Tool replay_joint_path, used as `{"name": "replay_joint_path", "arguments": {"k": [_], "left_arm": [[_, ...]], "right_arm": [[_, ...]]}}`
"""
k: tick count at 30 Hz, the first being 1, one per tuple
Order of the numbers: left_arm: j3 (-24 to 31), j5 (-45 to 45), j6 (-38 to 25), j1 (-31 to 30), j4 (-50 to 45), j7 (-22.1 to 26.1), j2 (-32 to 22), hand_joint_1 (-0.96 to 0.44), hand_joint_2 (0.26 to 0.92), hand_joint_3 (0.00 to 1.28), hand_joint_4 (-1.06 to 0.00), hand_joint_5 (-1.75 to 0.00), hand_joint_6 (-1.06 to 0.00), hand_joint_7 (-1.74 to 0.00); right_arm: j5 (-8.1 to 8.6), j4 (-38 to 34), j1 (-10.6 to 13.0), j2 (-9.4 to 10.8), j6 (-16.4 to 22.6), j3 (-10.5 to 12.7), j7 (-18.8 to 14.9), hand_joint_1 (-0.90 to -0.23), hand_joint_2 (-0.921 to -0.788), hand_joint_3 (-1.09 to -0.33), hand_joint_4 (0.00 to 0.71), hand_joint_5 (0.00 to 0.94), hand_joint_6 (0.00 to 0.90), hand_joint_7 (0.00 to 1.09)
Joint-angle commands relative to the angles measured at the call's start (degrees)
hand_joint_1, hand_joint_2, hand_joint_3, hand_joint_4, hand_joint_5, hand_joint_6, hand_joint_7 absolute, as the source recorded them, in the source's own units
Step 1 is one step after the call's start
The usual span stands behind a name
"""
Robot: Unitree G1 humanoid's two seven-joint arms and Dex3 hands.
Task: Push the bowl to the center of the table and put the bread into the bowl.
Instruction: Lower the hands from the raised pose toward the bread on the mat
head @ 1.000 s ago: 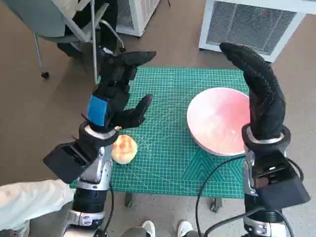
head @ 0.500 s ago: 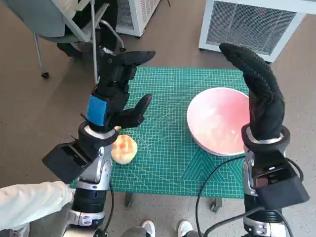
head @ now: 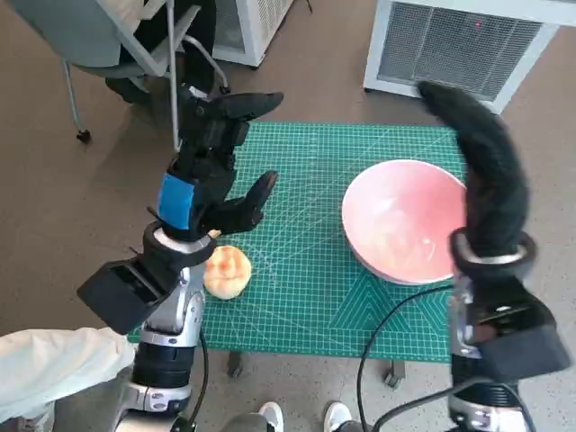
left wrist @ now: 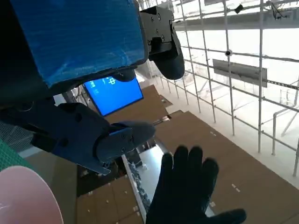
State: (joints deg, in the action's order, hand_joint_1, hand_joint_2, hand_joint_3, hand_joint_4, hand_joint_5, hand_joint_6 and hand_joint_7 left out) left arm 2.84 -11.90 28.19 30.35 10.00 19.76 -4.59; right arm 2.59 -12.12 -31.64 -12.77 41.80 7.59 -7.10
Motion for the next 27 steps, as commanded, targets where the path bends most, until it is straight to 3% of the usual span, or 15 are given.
{"name": "replay_joint_path", "arguments": {"k": [1,5,10,18,20,27], "left_arm": [[0.1,-0.2,0.2,-0.2,-0.4,0.2,-0.3,-0.31,0.722,0.71,0.0,-0.87,0.0,-1.06],[0.3,-0.4,0.3,-0.1,0.0,0.3,-0.5,-0.31,0.72,0.71,0.0,-0.87,0.0,-1.06],[0.5,-0.5,0.4,0.0,0.3,0.4,-0.5,-0.31,0.718,0.72,0.0,-0.87,0.0,-1.06],[0.6,-0.5,0.1,0.2,0.5,0.4,-0.4,-0.3,0.716,0.72,0.0,-0.87,0.0,-1.06],[0.6,-0.5,0.1,0.2,0.5,0.4,-0.4,-0.3,0.716,0.73,0.0,-0.87,0.0,-1.06],[0.8,-0.9,-0.1,0.4,0.6,0.7,-0.7,-0.3,0.713,0.73,0.0,-0.86,0.0,-1.06]], "right_arm": [[3.03,-4.7,2.8,-3.2,2.1,4.1,-0.8,-0.558,-0.921,-0.739,0.289,0.005,0.02,0.69],[2.87,-8.9,3.4,-4.3,3.8,7.7,1.7,-0.554,-0.921,-0.735,0.288,0.003,0.034,0.65],[0.69,-15.3,3.8,-5.3,5.7,11.6,6.4,-0.541,-0.921,-0.742,0.283,0.001,0.035,0.63],[-3.27,-29.5,2.7,-8.1,7.9,14.7,14.5,-0.536,-0.921,-0.768,0.257,0.0,0.026,0.61],[-3.45,-33.0,2.1,-8.8,8.1,14.9,15.6,-0.535,-0.921,-0.779,0.256,0.0,0.026,0.61],[0.56,-45.4,-0.5,-9.3,6.9,15.9,14.0,-0.508,-0.921,-0.8,0.251,0.0,0.048,0.56]]}}
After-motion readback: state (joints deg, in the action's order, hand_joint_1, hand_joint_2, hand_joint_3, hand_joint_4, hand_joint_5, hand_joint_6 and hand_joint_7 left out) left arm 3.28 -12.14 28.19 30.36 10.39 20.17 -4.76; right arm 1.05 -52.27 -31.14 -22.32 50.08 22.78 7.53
